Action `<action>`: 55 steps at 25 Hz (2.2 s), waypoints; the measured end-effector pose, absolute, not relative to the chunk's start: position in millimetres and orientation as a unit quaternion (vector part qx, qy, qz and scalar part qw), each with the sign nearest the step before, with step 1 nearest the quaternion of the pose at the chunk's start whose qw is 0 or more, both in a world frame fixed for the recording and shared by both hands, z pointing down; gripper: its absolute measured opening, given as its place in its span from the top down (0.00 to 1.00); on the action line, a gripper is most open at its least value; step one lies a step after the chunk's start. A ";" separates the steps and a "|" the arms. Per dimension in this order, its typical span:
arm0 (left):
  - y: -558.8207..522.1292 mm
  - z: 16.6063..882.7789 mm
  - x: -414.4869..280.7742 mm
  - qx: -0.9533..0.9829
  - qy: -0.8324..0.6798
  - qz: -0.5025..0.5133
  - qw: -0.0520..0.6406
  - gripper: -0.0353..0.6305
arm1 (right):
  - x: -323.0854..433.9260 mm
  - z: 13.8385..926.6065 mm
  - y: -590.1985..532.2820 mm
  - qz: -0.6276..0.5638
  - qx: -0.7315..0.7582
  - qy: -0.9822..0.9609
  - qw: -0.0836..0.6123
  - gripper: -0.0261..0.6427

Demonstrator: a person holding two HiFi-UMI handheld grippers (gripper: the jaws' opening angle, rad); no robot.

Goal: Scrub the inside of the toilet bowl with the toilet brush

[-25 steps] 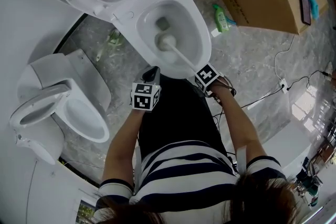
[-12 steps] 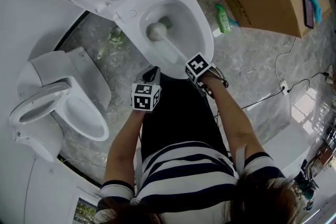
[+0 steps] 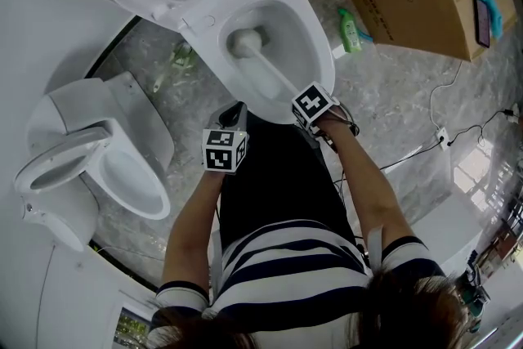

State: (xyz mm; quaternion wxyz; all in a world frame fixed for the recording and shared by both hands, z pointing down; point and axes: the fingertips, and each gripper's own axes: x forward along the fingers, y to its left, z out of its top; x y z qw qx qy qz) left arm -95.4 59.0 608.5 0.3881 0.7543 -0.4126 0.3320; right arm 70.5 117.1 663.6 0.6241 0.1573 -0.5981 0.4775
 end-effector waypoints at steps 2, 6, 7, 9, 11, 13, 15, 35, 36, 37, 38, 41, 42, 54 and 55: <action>56.7 607.9 -96.1 0.754 -0.414 0.330 0.388 0.95 | 70.0 664.0 113.3 0.468 0.156 -0.603 0.627 0.96; 53.2 605.4 -96.1 0.759 -0.413 0.333 0.378 0.95 | 63.4 665.1 104.5 0.455 0.149 -0.617 0.624 0.96; 52.2 604.8 -94.5 0.761 -0.412 0.332 0.377 0.95 | 62.5 664.9 102.3 0.455 0.147 -0.620 0.623 0.96; 50.6 603.4 -91.9 0.762 -0.411 0.328 0.379 0.95 | 64.4 663.0 95.8 0.449 0.150 -0.619 0.626 0.96; 49.0 601.2 -91.1 0.762 -0.412 0.323 0.382 0.95 | 69.6 660.6 85.9 0.435 0.160 -0.617 0.636 0.96; 47.7 598.9 -89.8 0.762 -0.412 0.321 0.383 0.95 | 74.9 662.2 77.2 0.419 0.165 -0.620 0.643 0.96; 46.1 596.7 -87.5 0.764 -0.410 0.320 0.381 0.95 | 81.6 663.4 70.8 0.413 0.170 -0.618 0.647 0.96; 47.5 595.1 -76.8 0.771 -0.399 0.318 0.381 0.95 | 134.6 657.8 75.2 0.459 0.239 -0.570 0.638 0.96; 48.1 595.0 -77.2 0.771 -0.399 0.318 0.382 0.95 | 136.3 656.6 77.5 0.462 0.240 -0.567 0.639 0.96; 48.7 595.0 -77.6 0.771 -0.398 0.319 0.382 0.95 | 137.9 655.2 80.2 0.465 0.241 -0.563 0.639 0.96; 49.3 595.2 -78.0 0.771 -0.397 0.320 0.382 0.95 | 139.7 653.7 82.9 0.468 0.243 -0.559 0.640 0.96; 52.1 596.3 -77.5 0.770 -0.395 0.320 0.384 0.95 | 146.4 649.7 92.8 0.475 0.245 -0.549 0.643 0.96; 53.4 596.5 -77.3 0.770 -0.395 0.320 0.385 0.95 | 148.9 649.0 97.2 0.477 0.244 -0.546 0.644 0.96; 66.1 602.2 -86.3 0.763 -0.397 0.325 0.394 0.95 | 168.7 636.3 136.5 0.474 0.213 -0.518 0.680 0.96; 67.5 602.5 -87.0 0.762 -0.396 0.326 0.395 0.95 | 170.0 635.0 139.2 0.471 0.208 -0.515 0.685 0.96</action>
